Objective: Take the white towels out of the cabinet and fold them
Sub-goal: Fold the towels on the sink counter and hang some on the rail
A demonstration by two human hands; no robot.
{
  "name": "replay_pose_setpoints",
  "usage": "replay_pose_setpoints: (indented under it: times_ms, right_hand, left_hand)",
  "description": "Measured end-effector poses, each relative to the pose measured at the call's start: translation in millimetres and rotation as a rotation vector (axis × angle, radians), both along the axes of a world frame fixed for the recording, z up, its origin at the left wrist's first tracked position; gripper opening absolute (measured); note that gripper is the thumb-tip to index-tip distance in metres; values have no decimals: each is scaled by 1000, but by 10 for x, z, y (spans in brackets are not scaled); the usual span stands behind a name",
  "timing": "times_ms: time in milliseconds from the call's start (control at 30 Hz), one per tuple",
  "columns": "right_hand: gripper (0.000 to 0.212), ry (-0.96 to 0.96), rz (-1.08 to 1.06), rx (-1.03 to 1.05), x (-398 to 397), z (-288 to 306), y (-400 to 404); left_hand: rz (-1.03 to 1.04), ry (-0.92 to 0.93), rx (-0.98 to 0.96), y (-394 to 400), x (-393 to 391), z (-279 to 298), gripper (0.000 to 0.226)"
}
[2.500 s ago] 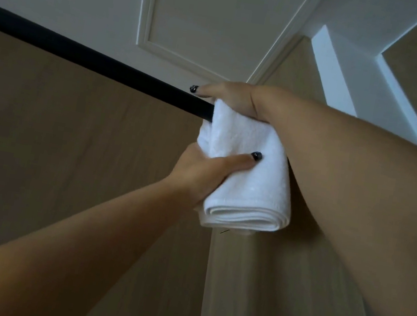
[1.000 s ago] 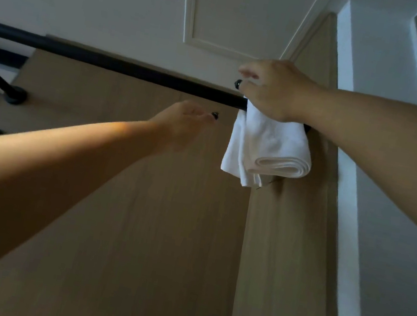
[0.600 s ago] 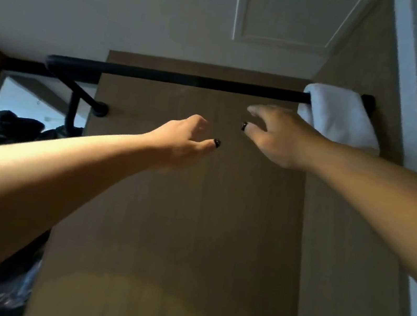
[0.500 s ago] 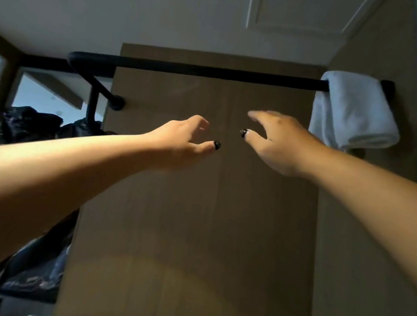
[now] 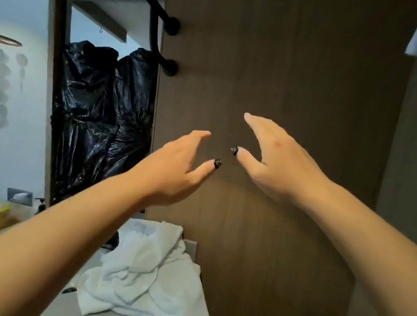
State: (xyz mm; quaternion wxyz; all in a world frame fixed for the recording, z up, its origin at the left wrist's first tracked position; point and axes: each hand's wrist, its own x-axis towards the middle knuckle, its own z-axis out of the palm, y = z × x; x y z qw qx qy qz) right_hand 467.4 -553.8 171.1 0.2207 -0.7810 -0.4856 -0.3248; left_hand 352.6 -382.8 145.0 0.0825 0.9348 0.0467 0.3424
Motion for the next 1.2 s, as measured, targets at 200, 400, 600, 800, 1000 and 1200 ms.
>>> replay_pose_setpoints:
  times_ms: [200,400,600,800,1000,1200]
  right_hand:
    - [66,73,49,-24,137,-940,354]
    - [69,204,63,-103,412,-1680,827]
    - [71,310,98,-259,892,-2163,1416]
    - [71,448,150,-367,1407,-2485,1970]
    - [72,388,206,-479,1792,-2695,2392]
    - [70,301,207,-542,2011,-2740,2774]
  left_hand:
    - [75,125,33,476,-77,-763,70]
    - [129,223,-17,965,70,-1297,68]
    - [89,263,-55,1601,533,-1739,68]
    - [128,304,-209,2087,982,-2145,66]
    - [173,354,-349,2474,1128,-2495,66]
    - [201,417,-489,2889,1265,-2918,68]
